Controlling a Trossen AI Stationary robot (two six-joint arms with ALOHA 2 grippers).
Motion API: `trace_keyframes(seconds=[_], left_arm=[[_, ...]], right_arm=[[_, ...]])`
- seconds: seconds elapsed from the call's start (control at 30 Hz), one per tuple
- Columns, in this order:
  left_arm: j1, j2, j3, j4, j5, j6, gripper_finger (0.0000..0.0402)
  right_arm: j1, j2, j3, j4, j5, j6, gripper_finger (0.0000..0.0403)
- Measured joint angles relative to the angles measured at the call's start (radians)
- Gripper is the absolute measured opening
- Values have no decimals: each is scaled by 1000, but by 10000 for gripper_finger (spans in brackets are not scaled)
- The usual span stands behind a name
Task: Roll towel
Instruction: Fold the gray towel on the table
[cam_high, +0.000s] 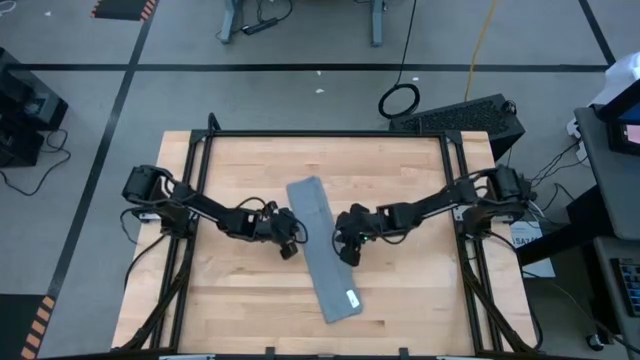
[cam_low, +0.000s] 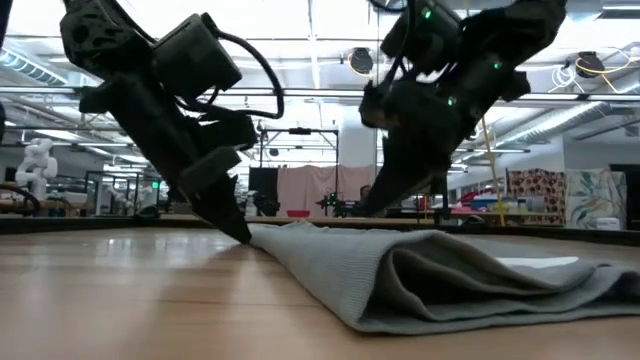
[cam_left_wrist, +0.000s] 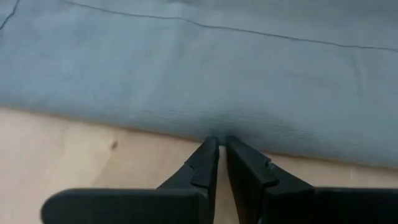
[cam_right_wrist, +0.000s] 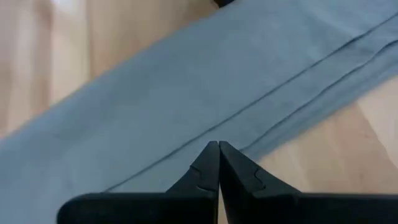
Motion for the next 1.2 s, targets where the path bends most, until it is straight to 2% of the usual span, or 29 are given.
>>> trace_keyframes(seconds=[0.2,0.4,0.6,0.73,0.97,1.07,1.2], left_arm=[[59,22,1,76,8,91,42],[158,23,0,127,-16,166,42],[201,5,-1,159,19,203,42],[179,-18,-1,155,30,199,42],[85,-38,-1,150,33,195,42],[23,-38,-1,150,41,194,42],[-82,-38,-1,162,49,194,42]], right_arm=[[3,45,0,17,37,-46,0],[13,75,1,80,129,-99,0],[10,121,4,29,206,-9,0],[24,151,7,14,219,132,0],[100,161,4,2,343,352,0],[118,163,3,6,372,404,0],[131,148,0,60,393,395,0]])
